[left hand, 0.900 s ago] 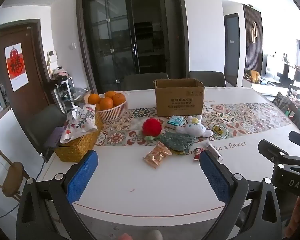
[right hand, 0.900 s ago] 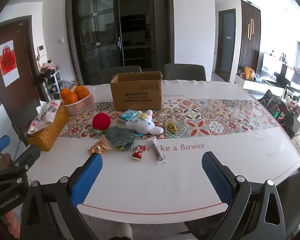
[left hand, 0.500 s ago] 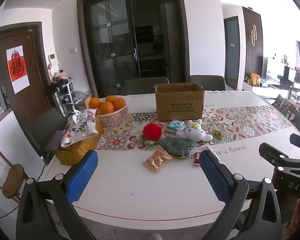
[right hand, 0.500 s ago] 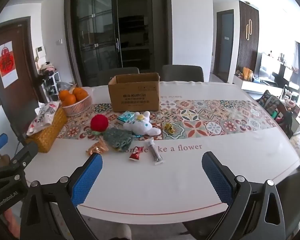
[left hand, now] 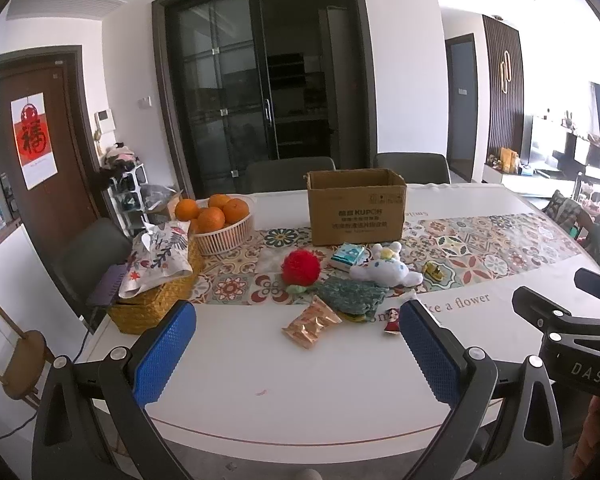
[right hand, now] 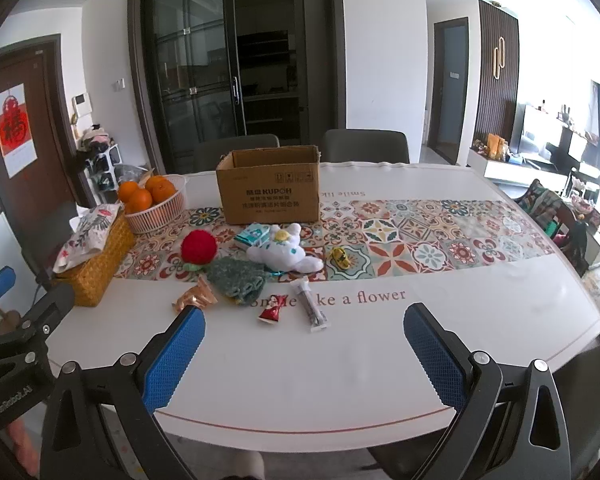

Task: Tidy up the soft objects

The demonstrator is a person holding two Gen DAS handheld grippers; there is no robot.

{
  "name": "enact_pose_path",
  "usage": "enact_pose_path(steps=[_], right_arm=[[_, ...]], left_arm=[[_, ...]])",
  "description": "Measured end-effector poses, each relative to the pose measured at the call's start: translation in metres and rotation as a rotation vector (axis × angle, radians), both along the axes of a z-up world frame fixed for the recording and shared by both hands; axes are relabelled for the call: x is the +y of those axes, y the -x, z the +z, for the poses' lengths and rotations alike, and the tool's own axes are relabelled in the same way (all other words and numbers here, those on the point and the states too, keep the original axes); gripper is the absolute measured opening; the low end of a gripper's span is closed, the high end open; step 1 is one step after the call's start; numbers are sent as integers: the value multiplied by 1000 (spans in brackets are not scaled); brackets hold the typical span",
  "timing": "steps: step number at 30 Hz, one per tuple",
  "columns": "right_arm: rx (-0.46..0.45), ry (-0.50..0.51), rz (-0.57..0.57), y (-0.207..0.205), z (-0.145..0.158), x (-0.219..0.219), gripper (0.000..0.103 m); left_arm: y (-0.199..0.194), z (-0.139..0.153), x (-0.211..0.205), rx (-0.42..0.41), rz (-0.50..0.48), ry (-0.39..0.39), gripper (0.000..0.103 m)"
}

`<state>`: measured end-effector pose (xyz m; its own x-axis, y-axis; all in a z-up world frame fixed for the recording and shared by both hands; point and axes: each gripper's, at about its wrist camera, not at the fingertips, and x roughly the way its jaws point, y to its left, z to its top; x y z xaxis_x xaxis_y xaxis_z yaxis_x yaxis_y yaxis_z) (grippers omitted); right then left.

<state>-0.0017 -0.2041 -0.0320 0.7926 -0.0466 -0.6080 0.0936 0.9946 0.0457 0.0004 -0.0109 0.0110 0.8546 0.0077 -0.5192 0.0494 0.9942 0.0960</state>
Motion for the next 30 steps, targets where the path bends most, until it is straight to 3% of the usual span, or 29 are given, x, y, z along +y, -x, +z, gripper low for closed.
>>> enact_pose_path(steps=[30], right_arm=[[5, -3, 0, -4, 1, -3, 101]], left_arm=[[-9, -2, -2, -4, -10, -1, 103]])
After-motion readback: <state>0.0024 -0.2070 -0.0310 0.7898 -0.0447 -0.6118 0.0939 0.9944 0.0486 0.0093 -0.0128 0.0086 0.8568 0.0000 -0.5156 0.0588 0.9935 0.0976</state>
